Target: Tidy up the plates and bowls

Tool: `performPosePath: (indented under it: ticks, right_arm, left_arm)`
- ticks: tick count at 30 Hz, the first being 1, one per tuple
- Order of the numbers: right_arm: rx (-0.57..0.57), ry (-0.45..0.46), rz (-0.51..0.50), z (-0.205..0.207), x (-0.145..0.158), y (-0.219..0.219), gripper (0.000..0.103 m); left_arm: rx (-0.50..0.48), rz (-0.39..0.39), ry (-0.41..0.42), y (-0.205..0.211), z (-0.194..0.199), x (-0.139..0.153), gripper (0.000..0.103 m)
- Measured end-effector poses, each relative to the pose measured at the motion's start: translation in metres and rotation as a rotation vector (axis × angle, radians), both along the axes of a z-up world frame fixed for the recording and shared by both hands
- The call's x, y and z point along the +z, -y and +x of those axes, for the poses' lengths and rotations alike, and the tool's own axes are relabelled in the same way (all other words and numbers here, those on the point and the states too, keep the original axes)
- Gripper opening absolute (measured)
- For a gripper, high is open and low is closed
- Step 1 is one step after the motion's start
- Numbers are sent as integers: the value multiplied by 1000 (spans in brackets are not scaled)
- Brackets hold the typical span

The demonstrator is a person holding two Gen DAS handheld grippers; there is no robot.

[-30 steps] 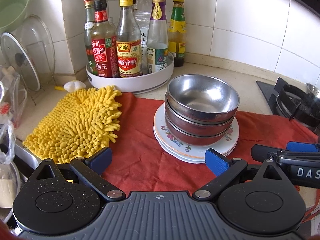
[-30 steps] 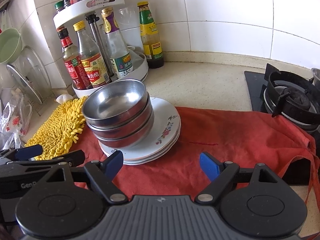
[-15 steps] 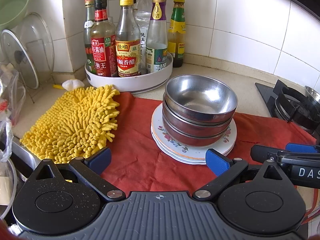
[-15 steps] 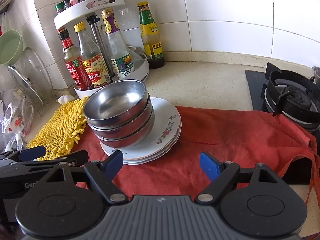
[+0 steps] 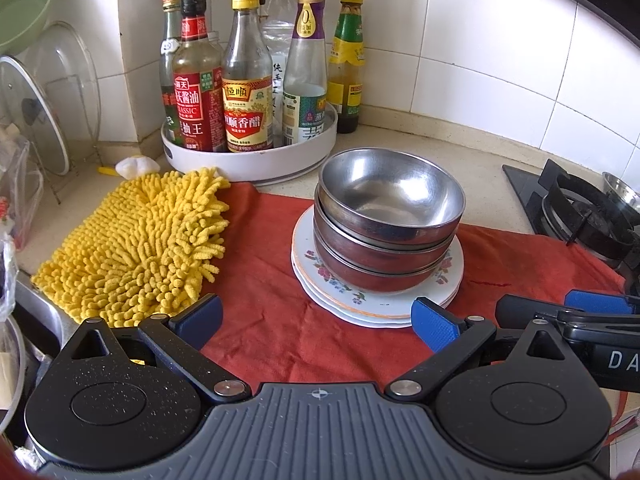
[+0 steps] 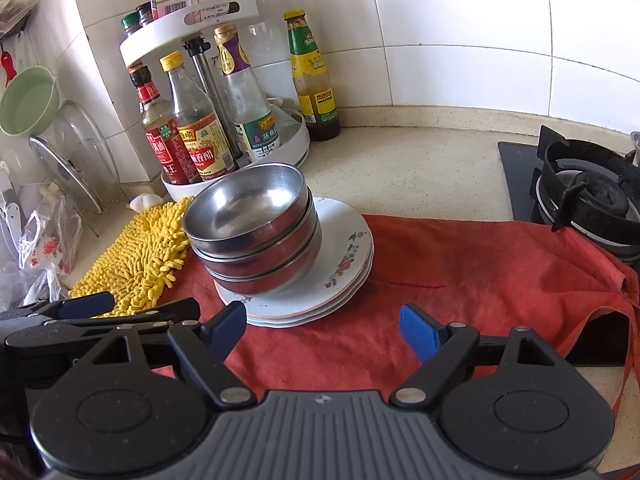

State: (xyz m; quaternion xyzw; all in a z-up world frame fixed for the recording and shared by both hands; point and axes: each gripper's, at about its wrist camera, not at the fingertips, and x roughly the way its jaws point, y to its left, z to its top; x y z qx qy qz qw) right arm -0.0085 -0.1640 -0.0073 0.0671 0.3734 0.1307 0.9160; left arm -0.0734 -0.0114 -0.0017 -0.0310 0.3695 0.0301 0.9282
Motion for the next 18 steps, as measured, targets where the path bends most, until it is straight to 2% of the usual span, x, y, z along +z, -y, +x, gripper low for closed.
performPosePath:
  ticks: [3, 8, 10, 12, 18]
  right_arm:
    - [2, 13, 18, -2, 2, 2, 82]
    - [9, 39, 44, -7, 6, 5, 82]
    - [10, 50, 50, -8, 7, 4, 82]
    - [12, 59, 63, -9, 9, 5, 82]
    - [18, 108, 94, -16, 16, 8, 86]
  left_arm:
    - [-6, -24, -4, -1, -1, 1, 102]
    - [-26, -121, -43, -9, 0, 0, 102]
    - [-26, -107, 19, -8, -6, 2, 102]
    - [-20, -47, 80, -2, -13, 7, 102]
    - [-60, -102, 82, -9, -11, 16, 102]
